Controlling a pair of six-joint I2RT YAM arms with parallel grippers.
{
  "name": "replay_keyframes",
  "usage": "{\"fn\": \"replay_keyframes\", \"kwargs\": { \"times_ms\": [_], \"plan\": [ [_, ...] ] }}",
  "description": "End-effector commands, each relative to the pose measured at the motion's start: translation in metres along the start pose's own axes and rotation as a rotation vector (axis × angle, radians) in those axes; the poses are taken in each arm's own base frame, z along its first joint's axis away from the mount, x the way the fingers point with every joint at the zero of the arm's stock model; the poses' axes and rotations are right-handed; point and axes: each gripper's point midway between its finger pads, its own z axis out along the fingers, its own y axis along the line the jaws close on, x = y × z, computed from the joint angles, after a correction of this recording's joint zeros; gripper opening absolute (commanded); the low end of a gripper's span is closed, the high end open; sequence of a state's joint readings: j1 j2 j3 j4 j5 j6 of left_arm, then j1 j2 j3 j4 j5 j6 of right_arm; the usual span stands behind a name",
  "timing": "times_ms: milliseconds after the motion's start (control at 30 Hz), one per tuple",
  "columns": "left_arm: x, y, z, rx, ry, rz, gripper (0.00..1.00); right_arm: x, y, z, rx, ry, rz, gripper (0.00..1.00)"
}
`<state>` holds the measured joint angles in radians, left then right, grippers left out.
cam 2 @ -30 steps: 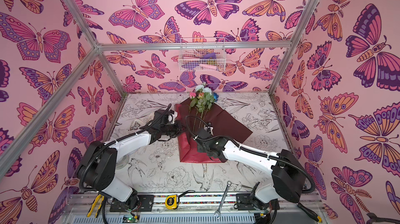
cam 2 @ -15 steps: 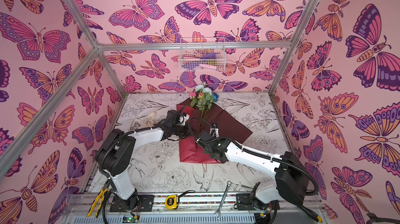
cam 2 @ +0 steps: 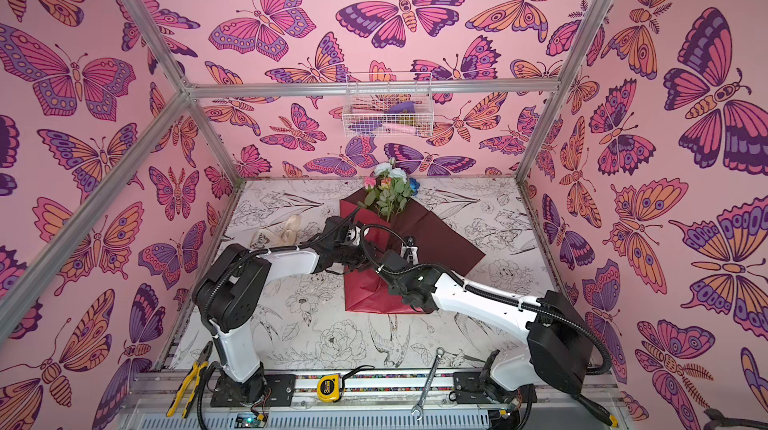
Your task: Tie the bouquet of fake flowers
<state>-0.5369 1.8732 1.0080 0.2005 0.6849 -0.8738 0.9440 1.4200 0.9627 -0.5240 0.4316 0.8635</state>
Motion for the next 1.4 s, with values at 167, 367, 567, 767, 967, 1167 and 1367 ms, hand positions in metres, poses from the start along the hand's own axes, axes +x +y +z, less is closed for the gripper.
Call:
{"fn": "replay_keyframes", "kwargs": {
  "times_ms": [167, 367, 567, 767, 967, 1167, 1367],
  "plan": [
    [0.005, -0.014, -0.025, 0.082, -0.053, -0.003, 0.48, -0.015, 0.026, -0.018, -0.098, -0.052, -0.044, 0.34],
    [0.005, 0.023, -0.020, 0.052, -0.076, -0.103, 0.33, -0.020, 0.060, -0.022, -0.147, -0.062, -0.109, 0.35],
    [0.008, 0.034, -0.016, 0.070, -0.090, -0.145, 0.27, -0.007, 0.080, 0.012, -0.133, -0.001, -0.129, 0.35],
    [-0.001, 0.036, -0.041, 0.042, -0.163, -0.144, 0.27, 0.016, 0.083, 0.043, -0.104, 0.071, -0.137, 0.35],
    [-0.015, 0.048, -0.074, -0.053, -0.247, -0.130, 0.27, 0.044, 0.074, 0.074, -0.085, 0.164, -0.107, 0.32],
    [-0.045, 0.062, -0.086, -0.105, -0.280, -0.103, 0.24, 0.060, 0.074, 0.088, -0.081, 0.221, -0.099, 0.27],
    [-0.075, 0.058, -0.069, -0.060, -0.240, -0.066, 0.21, 0.070, 0.068, 0.091, -0.066, 0.249, -0.091, 0.26]
  ]
}}
